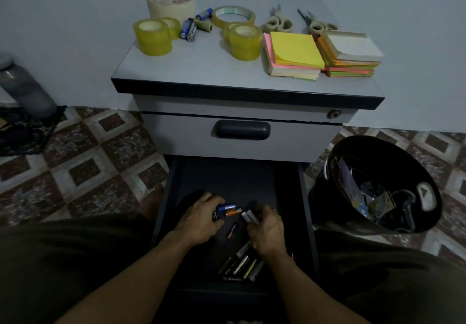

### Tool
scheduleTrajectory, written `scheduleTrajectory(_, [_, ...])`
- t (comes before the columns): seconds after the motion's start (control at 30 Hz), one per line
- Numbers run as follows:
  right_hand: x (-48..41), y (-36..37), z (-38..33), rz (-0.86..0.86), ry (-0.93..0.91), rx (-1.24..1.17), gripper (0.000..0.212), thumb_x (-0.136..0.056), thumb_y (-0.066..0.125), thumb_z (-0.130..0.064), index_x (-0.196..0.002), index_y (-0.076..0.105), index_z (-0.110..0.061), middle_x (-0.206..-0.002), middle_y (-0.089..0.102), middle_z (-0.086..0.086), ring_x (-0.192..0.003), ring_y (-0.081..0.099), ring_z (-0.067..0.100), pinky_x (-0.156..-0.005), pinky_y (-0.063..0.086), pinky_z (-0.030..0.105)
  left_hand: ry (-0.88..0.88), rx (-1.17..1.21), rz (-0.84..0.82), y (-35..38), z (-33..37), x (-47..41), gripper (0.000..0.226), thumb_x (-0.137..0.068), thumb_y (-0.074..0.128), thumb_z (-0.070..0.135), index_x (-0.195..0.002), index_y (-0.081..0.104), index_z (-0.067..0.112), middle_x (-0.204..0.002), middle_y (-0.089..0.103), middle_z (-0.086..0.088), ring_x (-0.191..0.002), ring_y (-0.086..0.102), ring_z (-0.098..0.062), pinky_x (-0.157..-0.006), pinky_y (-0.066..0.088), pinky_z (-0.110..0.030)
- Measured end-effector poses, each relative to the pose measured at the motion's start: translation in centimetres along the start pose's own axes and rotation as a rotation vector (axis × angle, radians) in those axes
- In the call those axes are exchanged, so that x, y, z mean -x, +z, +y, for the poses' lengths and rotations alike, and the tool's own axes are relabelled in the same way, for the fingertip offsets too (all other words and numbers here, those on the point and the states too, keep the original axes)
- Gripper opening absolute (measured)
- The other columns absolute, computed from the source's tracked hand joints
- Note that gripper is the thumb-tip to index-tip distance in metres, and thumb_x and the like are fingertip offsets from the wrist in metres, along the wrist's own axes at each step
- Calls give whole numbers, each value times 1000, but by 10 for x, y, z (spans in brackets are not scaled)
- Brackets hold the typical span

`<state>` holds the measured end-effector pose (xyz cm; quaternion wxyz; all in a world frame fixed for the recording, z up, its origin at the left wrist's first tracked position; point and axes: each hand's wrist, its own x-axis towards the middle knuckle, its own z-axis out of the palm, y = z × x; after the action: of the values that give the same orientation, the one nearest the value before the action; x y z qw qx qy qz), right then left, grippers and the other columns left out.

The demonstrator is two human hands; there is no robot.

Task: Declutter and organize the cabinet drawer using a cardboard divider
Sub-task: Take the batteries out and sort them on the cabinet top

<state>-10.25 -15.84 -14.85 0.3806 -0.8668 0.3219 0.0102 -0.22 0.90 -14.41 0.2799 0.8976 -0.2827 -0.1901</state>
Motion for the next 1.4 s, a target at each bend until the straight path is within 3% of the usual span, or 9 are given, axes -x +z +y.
scheduleTrajectory(0.1, [1,-1,-3,10,-13,-4,35,-83,68,-13,-117,61,-14,-117,56,6,-106,55,22,-92,42,25,39,35,-31,-3,-1,5,52,-82,67,12,-131,57,27,-120,51,12,-106,55,-9,-89,42,-18])
scheduleTrajectory(0.3, [4,0,-4,33,-43,-79,30,-84,69,-14,-113,62,-14,-112,56,7,-100,56,21,-88,45,25,39,22,-118,-4,-2,3,55,-81,73,21,-132,55,33,-116,48,14,-94,52,-2,-81,42,-11])
scheduleTrajectory(0.4, [4,0,-4,37,-20,-80,32,-82,69,-11,-112,62,-11,-111,57,9,-100,58,25,-88,45,26,43,42,-151,-3,-4,0,72,-79,70,14,-144,46,32,-138,42,13,-108,55,-11,-86,37,-8])
scheduleTrajectory(0.5, [5,0,-3,20,-29,-71,35,-81,67,-6,-115,61,-10,-112,56,8,-103,57,25,-91,46,27,57,-13,-263,-5,0,-4,81,-82,63,7,-151,35,37,-160,18,16,-126,50,-19,-96,33,-13])
scheduleTrajectory(0.73, [4,0,-3,-6,-42,-64,42,-81,70,-8,-121,61,-13,-117,53,6,-103,56,21,-88,41,20,101,-101,-296,-13,9,-12,67,-86,68,13,-146,42,31,-162,20,7,-141,35,-14,-105,23,-15])
scheduleTrajectory(0.9, [4,-2,-4,-16,-13,-43,38,-80,68,-5,-118,63,-10,-116,55,6,-104,57,22,-92,46,26,93,-111,-305,-5,11,-12,80,-88,70,18,-154,28,36,-165,6,11,-149,19,-13,-113,22,-23])
scheduleTrajectory(1.13, [5,-1,-5,-29,18,-22,36,-80,68,-7,-116,63,-13,-117,52,6,-100,53,17,-87,45,24,5,-51,-248,-1,6,-7,67,-83,77,22,-142,47,30,-161,15,13,-124,51,-17,-104,43,-28])
scheduleTrajectory(1.3, [7,-2,-6,-72,-66,35,40,-85,61,-4,-123,60,-15,-122,48,6,-94,45,11,-83,40,18,7,-30,-188,2,1,-1,66,-78,81,27,-137,53,27,-136,32,14,-97,49,-7,-91,47,-22])
scheduleTrajectory(1.4, [8,-3,-7,-49,-81,9,37,-84,59,-1,-118,65,-14,-116,60,8,-95,56,16,-81,43,18,1,-44,-198,2,2,3,67,-77,81,31,-138,52,27,-127,33,17,-95,48,-7,-91,48,-24])
